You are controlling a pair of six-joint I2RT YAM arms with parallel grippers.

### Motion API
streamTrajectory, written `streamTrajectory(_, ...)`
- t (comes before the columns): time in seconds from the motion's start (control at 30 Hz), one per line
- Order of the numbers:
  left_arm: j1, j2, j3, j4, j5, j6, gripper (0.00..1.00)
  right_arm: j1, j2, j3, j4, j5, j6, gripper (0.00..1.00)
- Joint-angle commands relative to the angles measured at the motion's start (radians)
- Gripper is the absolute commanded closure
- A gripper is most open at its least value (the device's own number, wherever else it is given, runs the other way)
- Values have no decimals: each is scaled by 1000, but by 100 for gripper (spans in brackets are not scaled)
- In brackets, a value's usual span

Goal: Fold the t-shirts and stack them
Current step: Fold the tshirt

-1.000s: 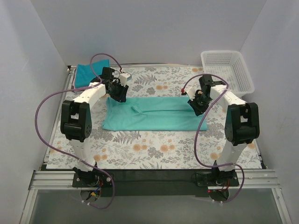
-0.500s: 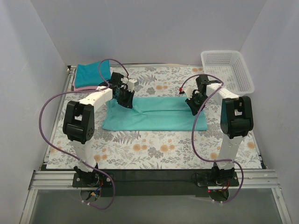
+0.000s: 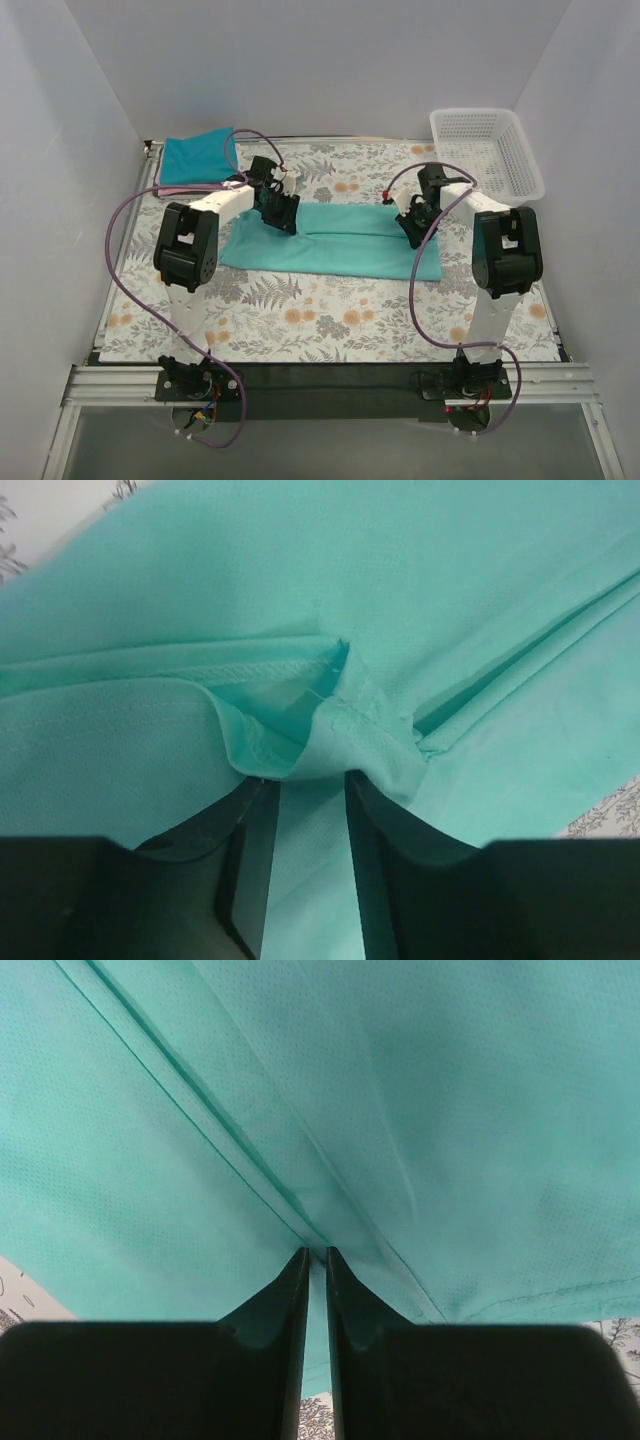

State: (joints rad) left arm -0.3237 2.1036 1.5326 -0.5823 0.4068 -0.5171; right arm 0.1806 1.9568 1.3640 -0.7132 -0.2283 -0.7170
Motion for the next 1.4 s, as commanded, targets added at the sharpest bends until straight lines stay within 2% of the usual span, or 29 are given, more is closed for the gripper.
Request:
streamTrajectory(0.0,3,-118,-46,4,-3,0,67,10,-36,-88,-8,26,-24,84)
streamTrajectory(0.07,5,-169,-101,7,4,-1,61,10,-79,-155,-11,29,-29,84)
streamTrajectory(0.23,29,-336,-186,-8,-23,-38,60,46,-223,-318,-81,9,-61,84)
streamTrajectory(0.3,43,-370,-215,-25,-34,-58,60,72,-263,-370,-124,-50,-70,84)
streamTrajectory(0.37,54,-399,-219,-60,-36,-69,61,83,-294,-344,-236,-124,-76,83)
streamTrajectory(0.47,54,-406,-223,-88,-20,-106,61,71,-311,-277,-278,-166,-64,82)
streamTrajectory(0.57,52,-381,-233,-85,-46,-158,62,37,-277,-151,-269,-158,-73,82)
streamTrajectory(0.67,52,-347,-249,-68,-144,-195,65,10,-188,-45,-258,-119,-65,83)
streamTrajectory(0.8,52,-252,-233,-85,-253,-205,75,0,-113,-19,-189,-44,-81,85)
streamTrajectory(0.93,54,-220,-242,-41,-284,-173,76,0,-62,-58,-124,9,-84,88)
streamTrajectory(1.07,52,-111,-161,-48,-280,-146,77,5,-52,-138,-108,11,-82,90)
streamTrajectory(1.23,54,62,78,-54,-284,-86,78,51,-96,-246,-115,-60,-85,90)
streamTrajectory(1.3,54,157,161,-67,-280,-52,78,104,-111,-301,-137,-109,-78,89)
streamTrajectory(1.33,55,192,257,-67,-273,-19,78,129,-130,-319,-144,-133,-76,89)
streamTrajectory(1.37,54,222,303,-67,-234,-5,78,188,-142,-330,-169,-163,-65,89)
